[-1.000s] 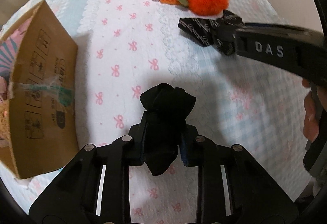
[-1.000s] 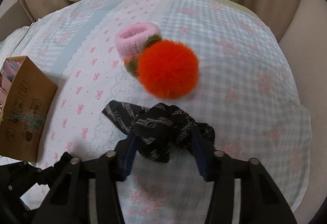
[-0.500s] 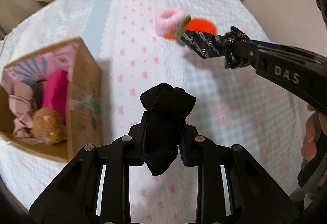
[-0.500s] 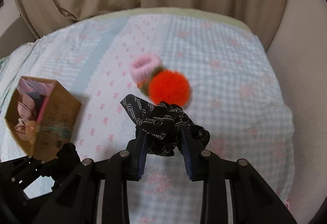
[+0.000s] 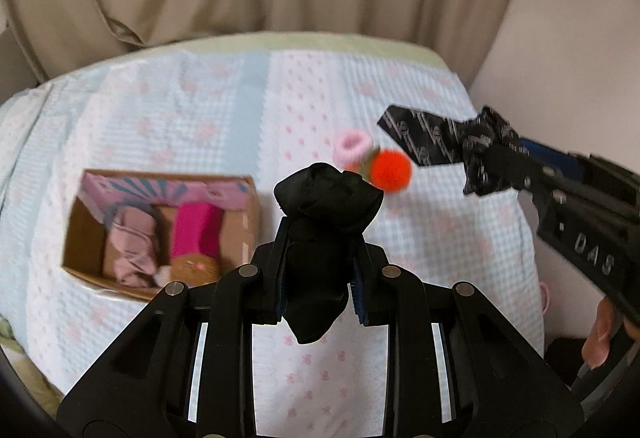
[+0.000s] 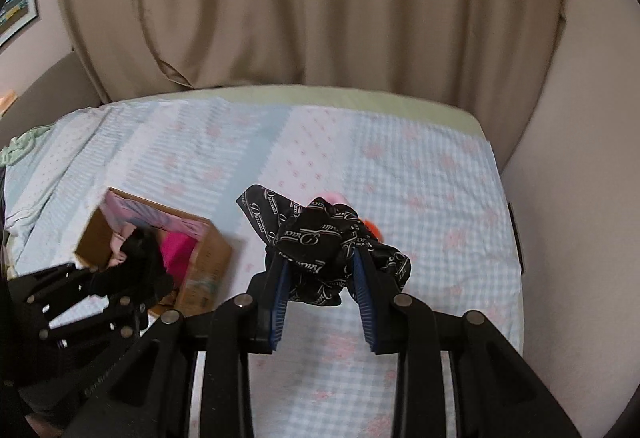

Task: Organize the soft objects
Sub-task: 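Lift and carry the black sock and scrunchie with both grippers over the box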

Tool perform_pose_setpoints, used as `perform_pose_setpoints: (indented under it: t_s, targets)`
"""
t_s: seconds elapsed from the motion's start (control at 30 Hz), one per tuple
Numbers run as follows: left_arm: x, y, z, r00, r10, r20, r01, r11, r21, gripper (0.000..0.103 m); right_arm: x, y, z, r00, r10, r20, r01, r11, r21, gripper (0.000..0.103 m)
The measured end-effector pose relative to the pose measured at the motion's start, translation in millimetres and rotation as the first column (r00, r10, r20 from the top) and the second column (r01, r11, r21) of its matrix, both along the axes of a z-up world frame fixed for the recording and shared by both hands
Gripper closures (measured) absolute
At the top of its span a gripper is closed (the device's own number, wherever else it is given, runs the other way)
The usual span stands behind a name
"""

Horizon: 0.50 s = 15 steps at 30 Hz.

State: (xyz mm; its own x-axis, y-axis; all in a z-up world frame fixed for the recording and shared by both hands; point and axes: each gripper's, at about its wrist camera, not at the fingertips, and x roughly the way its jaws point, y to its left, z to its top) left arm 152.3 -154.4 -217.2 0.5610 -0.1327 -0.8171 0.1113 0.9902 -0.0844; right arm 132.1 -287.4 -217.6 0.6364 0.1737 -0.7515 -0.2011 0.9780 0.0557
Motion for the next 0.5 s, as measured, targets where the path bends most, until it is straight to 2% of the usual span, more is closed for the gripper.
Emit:
perform_pose_setpoints:
  t_s: [0.17, 0.3, 0.5]
  targets:
    - [-5, 36, 38, 0.998, 0.042, 0.040, -0.041, 0.999, -0.012, 0.081, -11, 32, 29, 0.999, 0.045, 0.023, -0.046, 0.999, 0.014, 0.075]
    - [-4, 74, 59, 0.995, 0.083, 0.053, -0.082, 0.996, -0.019, 0.081, -16, 63, 40, 0.997, 0.081, 0.014, -0.081, 0.996, 0.022, 0.075]
    - [5, 140, 55, 0.994, 0.109, 0.028, -0.109, 0.994, 0.013, 0.081, -18, 112, 40, 0.995, 0.099, -0.014, -0.099, 0.995, 0.029, 0.074]
